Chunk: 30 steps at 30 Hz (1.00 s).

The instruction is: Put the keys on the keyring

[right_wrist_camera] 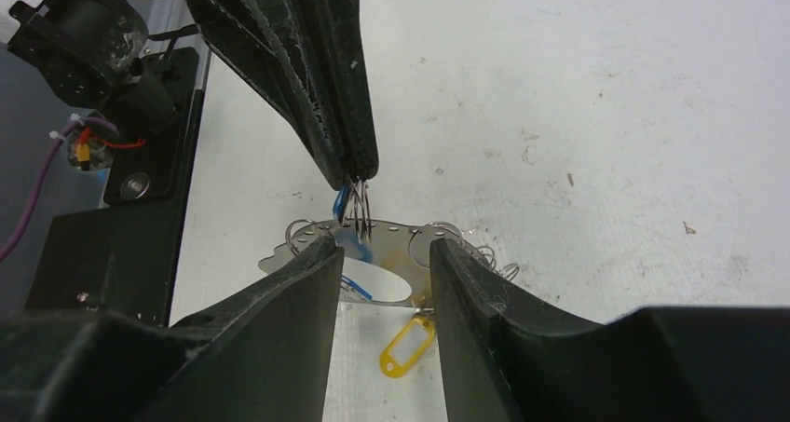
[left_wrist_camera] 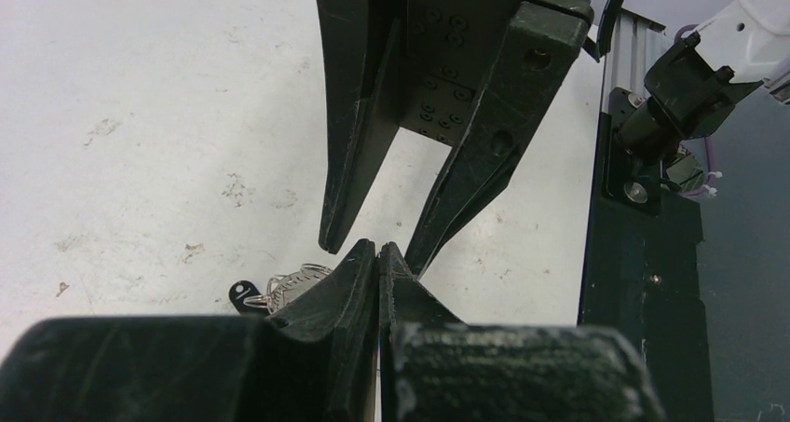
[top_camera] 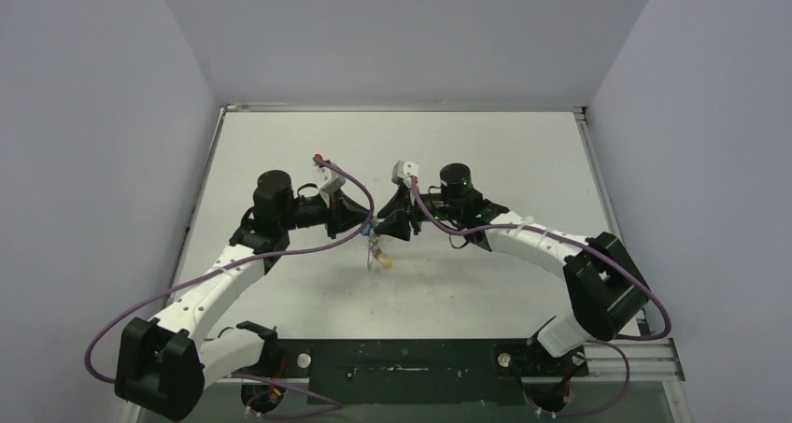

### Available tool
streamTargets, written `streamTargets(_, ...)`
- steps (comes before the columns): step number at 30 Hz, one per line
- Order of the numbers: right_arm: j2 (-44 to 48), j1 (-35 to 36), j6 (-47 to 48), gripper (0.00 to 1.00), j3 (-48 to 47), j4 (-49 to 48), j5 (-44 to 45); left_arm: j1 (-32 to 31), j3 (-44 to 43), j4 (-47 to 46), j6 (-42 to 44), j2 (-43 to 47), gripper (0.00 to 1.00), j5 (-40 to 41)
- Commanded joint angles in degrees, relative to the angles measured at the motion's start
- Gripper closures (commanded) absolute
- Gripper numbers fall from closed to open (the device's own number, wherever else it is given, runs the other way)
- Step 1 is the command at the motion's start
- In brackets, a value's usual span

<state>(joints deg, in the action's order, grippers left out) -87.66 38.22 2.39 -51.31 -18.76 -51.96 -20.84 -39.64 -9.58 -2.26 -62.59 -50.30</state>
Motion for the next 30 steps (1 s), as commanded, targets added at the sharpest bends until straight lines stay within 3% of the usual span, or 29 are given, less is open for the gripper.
streamTargets(1,1.11,-0.03,2.21,0.59,-0.41,-4.28,-3.72,-0.25,-2.82,-1.49,0.85,0.35,1.00,-0.41)
streamTargets(8,0.14,0.67,2.53,0.63,-1.33,-4.81,-3.05,-0.25,-2.95,-1.01,0.85,0.70,1.00,-0.40)
streamTargets(13,-1.00,0.72,1.91,0.79,-2.61,-4.71,-3.73,-0.25,-2.79,-0.96,0.83,0.88,1.00,-0.38)
streamTargets(22,-1.41,0.87,-0.10,0.72,-3.01,-6.67,-4.10,-0.32,-2.97,-0.66,0.65,0.98,1.00,-0.24)
streamTargets(25,-1.64,1.06,-0.13,0.73,-3.08,-6.92,-4.08,-0.34,-2.95,-0.48,0.68,0.98,1.00,-0.28)
streamTargets(27,-1.86,1.07,-0.19,0.82,-3.25,-6.95,-4.36,-0.34,-3.02,-0.54,0.66,0.98,1.00,-0.18)
streamTargets(29,-2.06,1.00,-0.28,1.00,-3.42,-6.66,-4.62,-0.34,-3.04,-0.44,0.67,1.05,1.00,-0.08)
streamTargets(30,-2.15,1.04,-0.21,1.00,-3.64,-6.24,-4.63,-0.34,-3.01,-0.41,0.66,1.08,1.00,-0.02)
